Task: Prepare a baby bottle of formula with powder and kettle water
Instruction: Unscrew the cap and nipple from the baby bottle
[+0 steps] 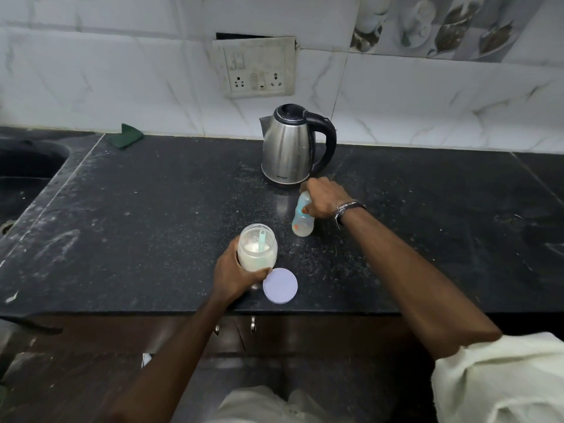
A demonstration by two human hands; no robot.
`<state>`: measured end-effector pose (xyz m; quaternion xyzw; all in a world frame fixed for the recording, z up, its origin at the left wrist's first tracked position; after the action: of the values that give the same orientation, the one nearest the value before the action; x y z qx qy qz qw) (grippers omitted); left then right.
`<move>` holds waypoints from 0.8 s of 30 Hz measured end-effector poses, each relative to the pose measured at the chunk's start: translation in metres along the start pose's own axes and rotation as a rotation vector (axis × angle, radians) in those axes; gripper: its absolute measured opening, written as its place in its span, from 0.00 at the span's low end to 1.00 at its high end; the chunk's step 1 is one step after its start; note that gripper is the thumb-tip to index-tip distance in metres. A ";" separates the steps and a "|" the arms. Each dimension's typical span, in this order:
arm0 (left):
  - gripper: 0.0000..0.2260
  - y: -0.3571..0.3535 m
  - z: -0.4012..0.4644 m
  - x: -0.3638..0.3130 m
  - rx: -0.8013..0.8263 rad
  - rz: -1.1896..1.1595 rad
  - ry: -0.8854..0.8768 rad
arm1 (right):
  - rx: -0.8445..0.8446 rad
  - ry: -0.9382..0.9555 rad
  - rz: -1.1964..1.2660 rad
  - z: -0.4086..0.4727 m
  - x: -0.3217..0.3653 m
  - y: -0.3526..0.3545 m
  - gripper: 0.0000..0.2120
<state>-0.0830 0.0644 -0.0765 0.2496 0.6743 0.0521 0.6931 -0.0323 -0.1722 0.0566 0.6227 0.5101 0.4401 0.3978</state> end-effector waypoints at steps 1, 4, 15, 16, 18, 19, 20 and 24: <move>0.42 0.000 -0.001 0.000 0.007 -0.004 0.004 | 0.006 0.002 -0.004 -0.007 0.001 -0.003 0.24; 0.43 0.001 -0.004 -0.002 0.021 -0.025 -0.006 | 0.015 -0.014 -0.012 -0.027 -0.001 -0.008 0.23; 0.59 0.012 -0.035 -0.057 -0.260 0.131 -0.219 | 0.073 -0.058 -0.003 -0.074 -0.010 -0.021 0.24; 0.57 0.011 -0.040 -0.072 -0.302 0.135 -0.309 | 0.080 -0.059 -0.009 -0.077 -0.009 -0.022 0.24; 0.53 0.003 -0.049 -0.100 -0.353 0.151 -0.469 | 0.093 -0.069 -0.018 -0.081 -0.008 -0.022 0.25; 0.51 -0.005 -0.051 -0.110 -0.348 0.151 -0.529 | 0.103 -0.075 -0.022 -0.083 -0.007 -0.021 0.25; 0.49 -0.014 -0.053 -0.121 -0.325 0.144 -0.575 | 0.119 -0.081 -0.027 -0.085 -0.007 -0.021 0.25; 0.48 -0.055 -0.048 -0.141 -0.078 0.108 -0.526 | 0.186 -0.116 -0.034 -0.094 -0.007 -0.021 0.24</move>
<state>-0.1555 -0.0276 0.0307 0.2634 0.4540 0.0484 0.8498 -0.1281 -0.1717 0.0637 0.6727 0.5352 0.3473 0.3746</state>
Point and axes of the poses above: each hand's wrist, its own z-axis towards the middle knuckle, its own y-axis out of the back of the hand, x = y × z, the point moved 8 cm from there along z, towards the middle knuckle, and after that the axes turned 6 degrees about x, right-handed, at the moved point
